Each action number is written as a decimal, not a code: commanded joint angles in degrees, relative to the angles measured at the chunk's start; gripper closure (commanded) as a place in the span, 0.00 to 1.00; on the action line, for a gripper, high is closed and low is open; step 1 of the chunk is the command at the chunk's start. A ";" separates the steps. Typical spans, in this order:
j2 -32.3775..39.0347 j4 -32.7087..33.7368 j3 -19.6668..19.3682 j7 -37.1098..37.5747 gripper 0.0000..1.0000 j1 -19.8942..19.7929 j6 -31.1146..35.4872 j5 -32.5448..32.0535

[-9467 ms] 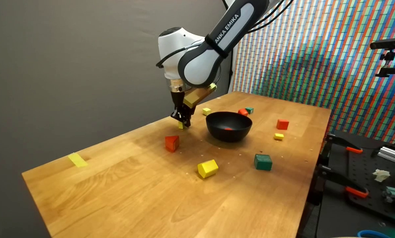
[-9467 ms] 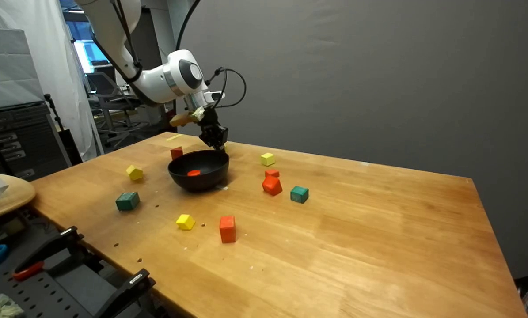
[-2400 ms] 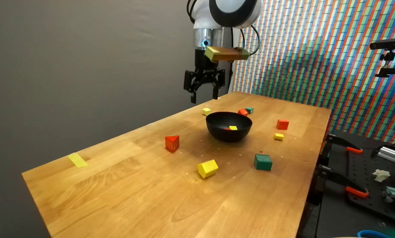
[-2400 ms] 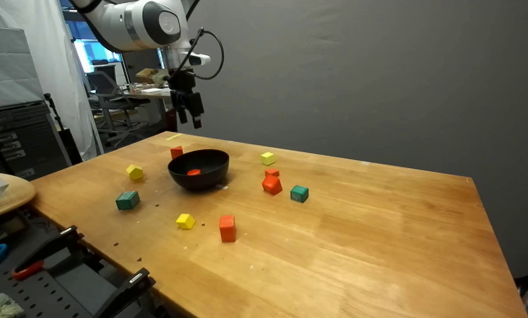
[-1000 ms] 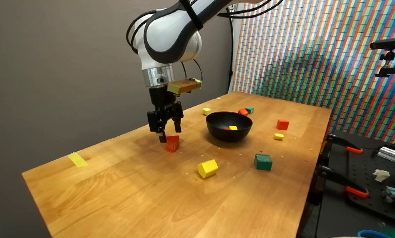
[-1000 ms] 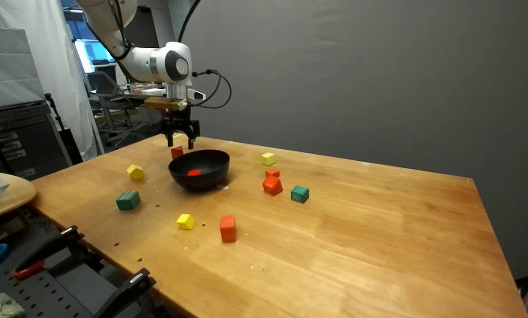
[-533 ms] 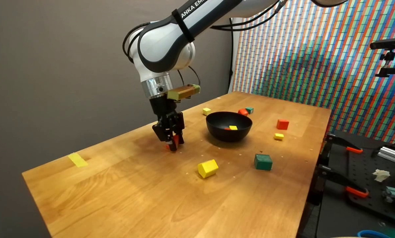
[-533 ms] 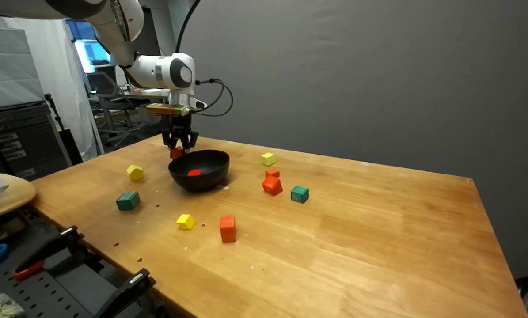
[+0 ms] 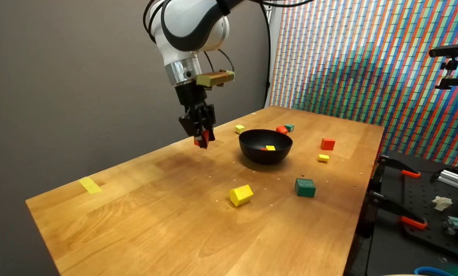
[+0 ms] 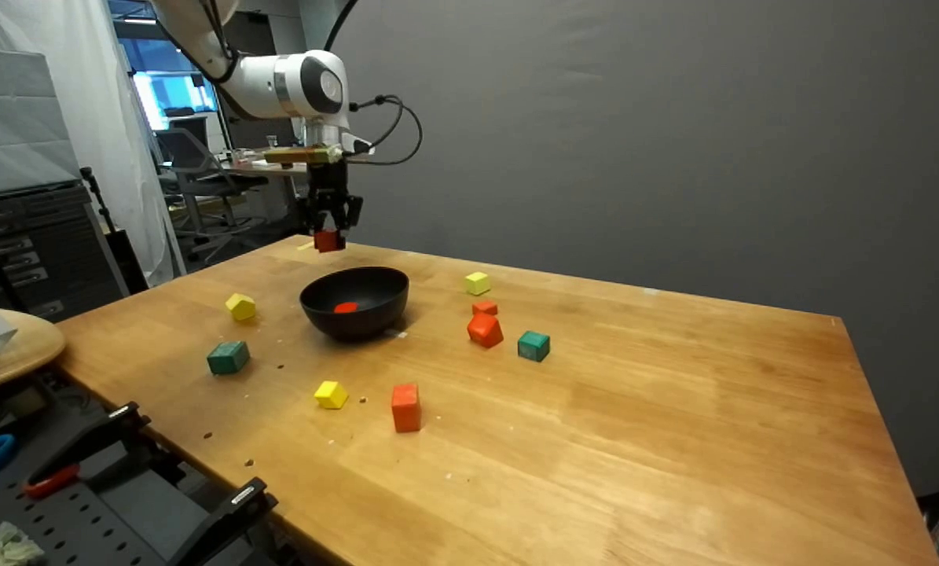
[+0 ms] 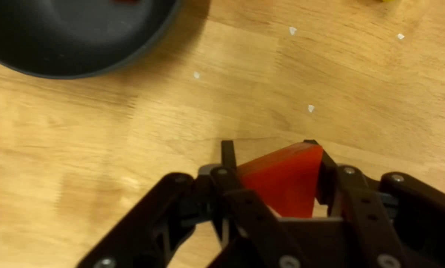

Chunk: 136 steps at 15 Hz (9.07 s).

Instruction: Place all the blocks inside the black bowl

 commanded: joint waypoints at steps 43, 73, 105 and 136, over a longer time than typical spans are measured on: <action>-28.49 -59.02 4.47 32.60 0.00 5.29 51.71 -1.17; -42.68 -72.46 -9.08 66.18 0.73 1.89 46.21 -20.12; -36.44 -66.75 0.48 44.40 0.00 -3.96 43.41 -1.32; -41.08 -85.76 -26.65 19.65 0.26 31.68 79.83 47.98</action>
